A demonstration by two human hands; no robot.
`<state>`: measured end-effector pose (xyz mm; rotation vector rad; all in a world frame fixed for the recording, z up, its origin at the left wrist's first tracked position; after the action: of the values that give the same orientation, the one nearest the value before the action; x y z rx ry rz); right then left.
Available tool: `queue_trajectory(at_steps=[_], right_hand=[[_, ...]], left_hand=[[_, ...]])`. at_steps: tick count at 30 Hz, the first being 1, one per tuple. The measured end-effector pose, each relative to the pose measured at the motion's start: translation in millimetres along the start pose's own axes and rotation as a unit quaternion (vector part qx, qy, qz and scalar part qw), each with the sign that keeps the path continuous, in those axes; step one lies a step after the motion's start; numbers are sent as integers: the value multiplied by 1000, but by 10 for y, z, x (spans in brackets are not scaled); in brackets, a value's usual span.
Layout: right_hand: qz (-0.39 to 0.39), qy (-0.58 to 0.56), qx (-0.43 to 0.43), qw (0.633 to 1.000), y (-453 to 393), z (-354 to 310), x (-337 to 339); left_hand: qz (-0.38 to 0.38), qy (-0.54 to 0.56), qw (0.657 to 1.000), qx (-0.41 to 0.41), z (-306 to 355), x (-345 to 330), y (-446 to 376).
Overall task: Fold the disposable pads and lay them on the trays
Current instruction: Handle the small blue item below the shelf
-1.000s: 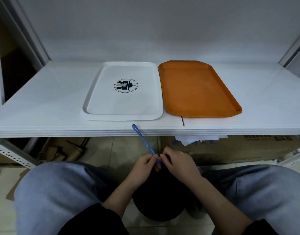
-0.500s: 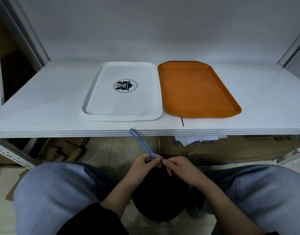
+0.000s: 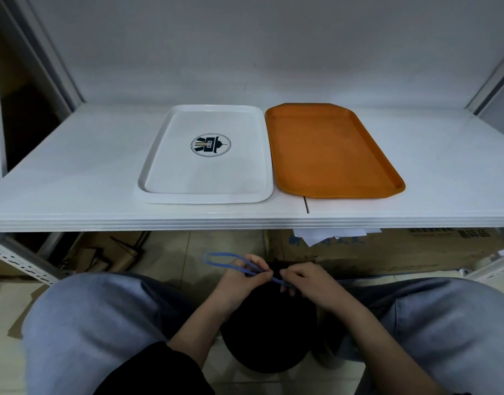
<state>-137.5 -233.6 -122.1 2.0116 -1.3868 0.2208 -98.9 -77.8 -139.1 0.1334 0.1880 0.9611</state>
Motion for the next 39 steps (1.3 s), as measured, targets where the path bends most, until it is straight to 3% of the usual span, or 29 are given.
queue_trajectory(at_steps=[3, 8, 11, 19, 27, 30, 34, 39], right_hand=[[132, 8, 52, 990, -68, -33, 22], [-6, -56, 79, 995, -202, -79, -129], [-37, -96, 82, 991, -200, -66, -142], [45, -92, 60, 993, -237, -57, -101], [134, -59, 24, 989, -251, -23, -213], [149, -38, 16, 988, -212, -38, -222], [162, -28, 22, 986, -174, -69, -231], [111, -66, 63, 990, -165, -113, -260]], left_hand=[[-6, -35, 999, -14, 6, -9, -4], [-21, -65, 997, -42, 71, -16, 11], [-26, -65, 997, -45, 81, -8, 19], [47, -37, 997, -45, 28, 30, -27], [100, -139, 984, -49, 34, 82, -25], [120, -200, 970, -66, 57, 84, -1], [143, -329, 926, -120, 80, 76, 61], [141, -430, 876, -168, 70, 93, 88]])
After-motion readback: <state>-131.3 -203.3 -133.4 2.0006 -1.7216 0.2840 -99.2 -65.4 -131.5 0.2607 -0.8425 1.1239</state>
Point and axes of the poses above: each hand's wrist, its own y-axis away from the middle knuckle, its own x-axis out of the back of the hand, z = x × y, the point moved 4 cm from there along -y, towards the middle knuckle, and after that the axes turned 8 degrees about -z, right-handed, at the moved point
